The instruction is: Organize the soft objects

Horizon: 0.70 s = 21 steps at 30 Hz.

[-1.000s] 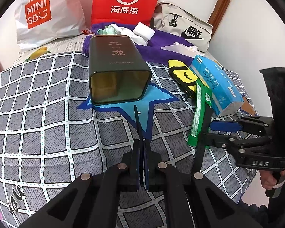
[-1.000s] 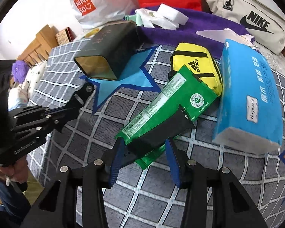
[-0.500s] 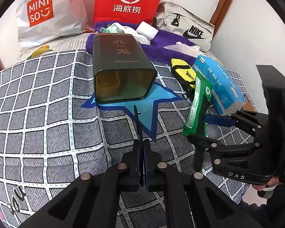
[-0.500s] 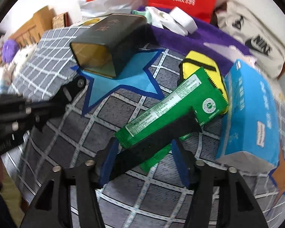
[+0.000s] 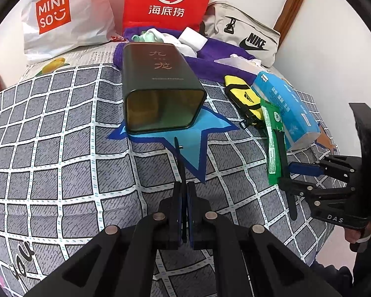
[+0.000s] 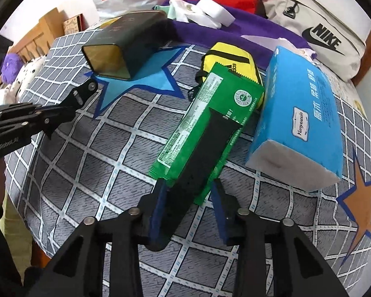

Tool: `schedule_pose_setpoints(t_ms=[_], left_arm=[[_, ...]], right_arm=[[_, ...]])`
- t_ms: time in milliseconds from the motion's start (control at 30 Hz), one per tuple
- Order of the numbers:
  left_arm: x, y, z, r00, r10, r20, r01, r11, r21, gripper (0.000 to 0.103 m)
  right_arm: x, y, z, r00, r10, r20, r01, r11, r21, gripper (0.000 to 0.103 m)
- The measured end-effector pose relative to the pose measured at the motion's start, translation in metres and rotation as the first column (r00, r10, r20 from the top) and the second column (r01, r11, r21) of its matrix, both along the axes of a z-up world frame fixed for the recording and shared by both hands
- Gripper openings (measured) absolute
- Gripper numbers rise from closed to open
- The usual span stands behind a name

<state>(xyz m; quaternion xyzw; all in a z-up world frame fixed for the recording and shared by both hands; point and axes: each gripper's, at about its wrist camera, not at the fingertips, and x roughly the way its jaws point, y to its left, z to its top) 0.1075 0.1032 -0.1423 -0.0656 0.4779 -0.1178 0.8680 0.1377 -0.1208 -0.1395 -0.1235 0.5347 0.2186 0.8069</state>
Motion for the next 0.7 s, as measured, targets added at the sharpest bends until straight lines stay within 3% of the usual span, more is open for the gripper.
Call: schedule_pose_setpoints(t_ms=[133, 167, 200, 267, 433, 700], left_arm=[[-0.001, -0.002, 0.001, 1.0, -0.002, 0.0, 0.002, 1.0, 0.004, 0.004], [-0.001, -0.002, 0.002, 1.0, -0.002, 0.001, 0.002, 1.0, 0.004, 0.004], [-0.001, -0.002, 0.003, 1.0, -0.002, 0.002, 0.002, 1.0, 0.004, 0.004], [-0.001, -0.004, 0.003, 1.0, -0.003, 0.003, 0.003, 1.0, 0.006, 0.004], [0.0, -0.006, 0.003, 1.0, -0.004, 0.001, 0.004, 1.0, 0.008, 0.004], [0.002, -0.007, 0.002, 1.0, 0.006, -0.003, -0.006, 1.0, 0.0, 0.004]], right_arm=[[0.001, -0.002, -0.004, 1.0, -0.01, 0.014, 0.009, 1.0, 0.03, 0.04], [0.001, -0.003, -0.004, 1.0, -0.011, 0.02, 0.01, 0.999, 0.036, 0.036], [0.0, -0.004, -0.003, 1.0, -0.005, 0.031, 0.004, 0.999, 0.041, 0.026], [-0.002, -0.008, 0.0, 1.0, 0.019, 0.022, -0.02, 0.997, 0.07, 0.021], [-0.01, -0.015, 0.003, 0.999, 0.029, 0.035, -0.03, 0.999, 0.03, 0.021], [0.002, -0.01, -0.004, 0.999, 0.014, 0.049, -0.016, 0.999, 0.047, 0.025]])
